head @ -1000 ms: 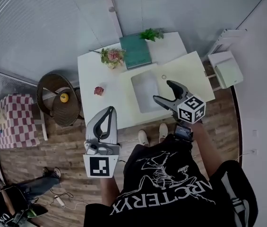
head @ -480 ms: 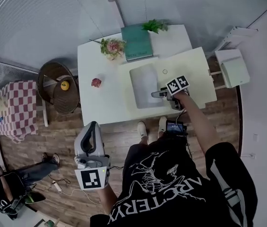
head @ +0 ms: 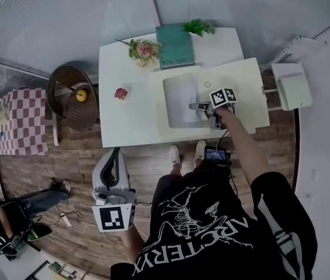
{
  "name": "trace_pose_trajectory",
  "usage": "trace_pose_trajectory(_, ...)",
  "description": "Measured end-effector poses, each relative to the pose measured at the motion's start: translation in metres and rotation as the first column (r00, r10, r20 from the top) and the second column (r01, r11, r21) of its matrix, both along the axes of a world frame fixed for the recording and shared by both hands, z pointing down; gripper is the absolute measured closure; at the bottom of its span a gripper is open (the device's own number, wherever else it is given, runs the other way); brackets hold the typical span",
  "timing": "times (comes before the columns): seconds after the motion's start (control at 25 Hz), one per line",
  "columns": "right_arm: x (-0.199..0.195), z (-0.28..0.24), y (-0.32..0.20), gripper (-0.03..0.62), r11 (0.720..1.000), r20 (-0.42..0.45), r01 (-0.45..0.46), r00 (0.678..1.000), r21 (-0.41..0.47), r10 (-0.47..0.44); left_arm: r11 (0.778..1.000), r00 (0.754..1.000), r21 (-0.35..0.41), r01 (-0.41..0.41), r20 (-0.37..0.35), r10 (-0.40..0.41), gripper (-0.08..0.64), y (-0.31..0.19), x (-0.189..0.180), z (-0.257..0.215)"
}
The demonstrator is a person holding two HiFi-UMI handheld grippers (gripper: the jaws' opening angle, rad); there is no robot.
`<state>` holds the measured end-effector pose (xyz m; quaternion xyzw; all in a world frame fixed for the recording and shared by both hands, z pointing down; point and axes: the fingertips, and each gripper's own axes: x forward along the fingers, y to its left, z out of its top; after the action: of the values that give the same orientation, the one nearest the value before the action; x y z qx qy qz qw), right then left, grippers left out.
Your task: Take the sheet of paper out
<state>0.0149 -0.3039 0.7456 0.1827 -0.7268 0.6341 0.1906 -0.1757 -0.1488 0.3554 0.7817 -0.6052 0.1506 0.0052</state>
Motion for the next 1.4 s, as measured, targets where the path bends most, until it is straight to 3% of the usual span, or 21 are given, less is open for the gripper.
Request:
trace_pose_trajectory(0.24,-0.003,0.016,-0.001,0.474,0.999,0.005,-0.024,1.0,-0.044,0.025,1.0,1.0,-0.003,-0.006,0.002,0.006,0.548,0.004,0.003,0.0)
trace_pose_trajectory(0.36,-0.001,0.021,-0.002,0.563,0.999,-0.037,-0.022,0.999,-0.025,0.022,1.0,1.0,-0.002,-0.003,-0.004,0.003,0.548,0.006,0.0,0.0)
trace_pose_trajectory(0.68,0.026,-0.027,0.004,0.579,0.992,-0.039,-0.011,0.999,0.125,0.016,0.998,0.996,0.033,-0.061,-0.055,0.063,0.548,0.0,0.004,-0.001)
trace_pose_trajectory(0.92,0.089,-0.093,0.009,0.58,0.946,-0.105,-0.064,0.989,0.317,0.102,0.971,0.974,0.146,-0.192,-0.097,0.207,0.548,-0.029,0.031,-0.016)
trace_pose_trajectory(1.0,0.103,-0.125,0.011,0.58,0.905,-0.109,-0.075,0.985,0.418,0.132,0.963,0.966,0.154,-0.222,-0.101,0.239,0.548,-0.036,0.039,-0.014)
trace_pose_trajectory(1.12,0.109,-0.187,0.014,0.58,0.799,-0.09,-0.079,0.982,0.596,0.164,0.95,0.955,0.174,-0.259,-0.101,0.279,0.548,-0.046,0.05,-0.015)
trace_pose_trajectory(1.24,0.103,-0.249,0.025,0.58,0.66,-0.078,-0.075,0.977,0.748,0.2,0.937,0.944,0.192,-0.291,-0.102,0.314,0.548,-0.053,0.059,-0.019)
trace_pose_trajectory(1.4,0.089,-0.326,0.041,0.58,0.445,-0.056,-0.069,0.963,0.893,0.263,0.925,0.932,0.202,-0.321,-0.105,0.346,0.548,-0.059,0.071,-0.024)
